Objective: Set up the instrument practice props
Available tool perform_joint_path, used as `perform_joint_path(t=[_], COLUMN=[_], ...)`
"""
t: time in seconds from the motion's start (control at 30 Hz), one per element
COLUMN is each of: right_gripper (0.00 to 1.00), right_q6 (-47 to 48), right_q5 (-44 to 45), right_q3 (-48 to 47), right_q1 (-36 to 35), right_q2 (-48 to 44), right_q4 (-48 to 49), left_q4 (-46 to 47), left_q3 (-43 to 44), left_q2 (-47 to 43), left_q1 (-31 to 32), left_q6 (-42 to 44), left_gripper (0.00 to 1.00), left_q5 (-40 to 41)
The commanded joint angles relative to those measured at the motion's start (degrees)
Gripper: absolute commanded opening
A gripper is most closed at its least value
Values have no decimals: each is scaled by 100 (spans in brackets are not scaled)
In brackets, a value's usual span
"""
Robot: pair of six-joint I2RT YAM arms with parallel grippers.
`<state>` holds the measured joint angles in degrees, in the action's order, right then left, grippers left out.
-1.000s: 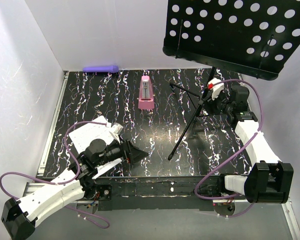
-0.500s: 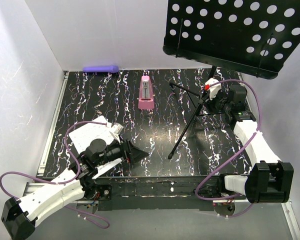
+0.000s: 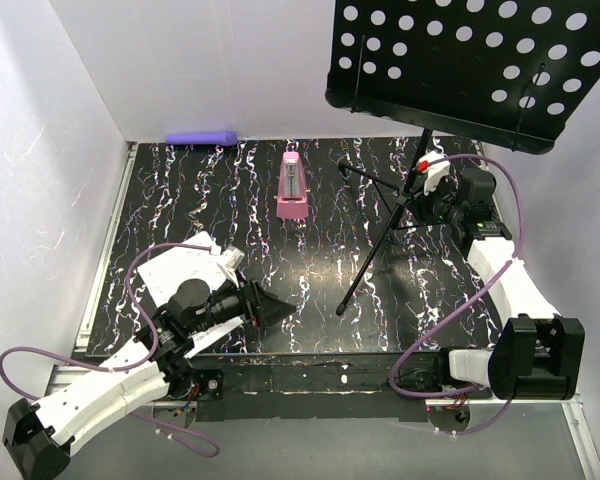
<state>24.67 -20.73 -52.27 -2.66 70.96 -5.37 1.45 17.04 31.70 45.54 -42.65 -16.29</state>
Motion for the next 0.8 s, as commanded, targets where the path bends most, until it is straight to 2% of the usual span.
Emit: perform_joint_path(t=[0.0,0.13,0.47,0.77], right_gripper=[16,12,4,1], right_q6=[-1076,-1622,-3028,-5092], right_q5=[-483,-853,-1556,-2049], right_q3=[50,77,77,-73], right_q1=[195,590,977,1416], right_q2=[164,243,454,1226], right_q4=[159,211,431,379], left_q4=[-58,4,4,-84], left_q3=[-69,-78,-51,-16], left_q2=[-173,-156,-103,-129], left_q1=[-10,-19,-10,-10], left_q6=[20,-15,-6,3], left_gripper=[98,98,98,98], left_q5=[56,39,21,47])
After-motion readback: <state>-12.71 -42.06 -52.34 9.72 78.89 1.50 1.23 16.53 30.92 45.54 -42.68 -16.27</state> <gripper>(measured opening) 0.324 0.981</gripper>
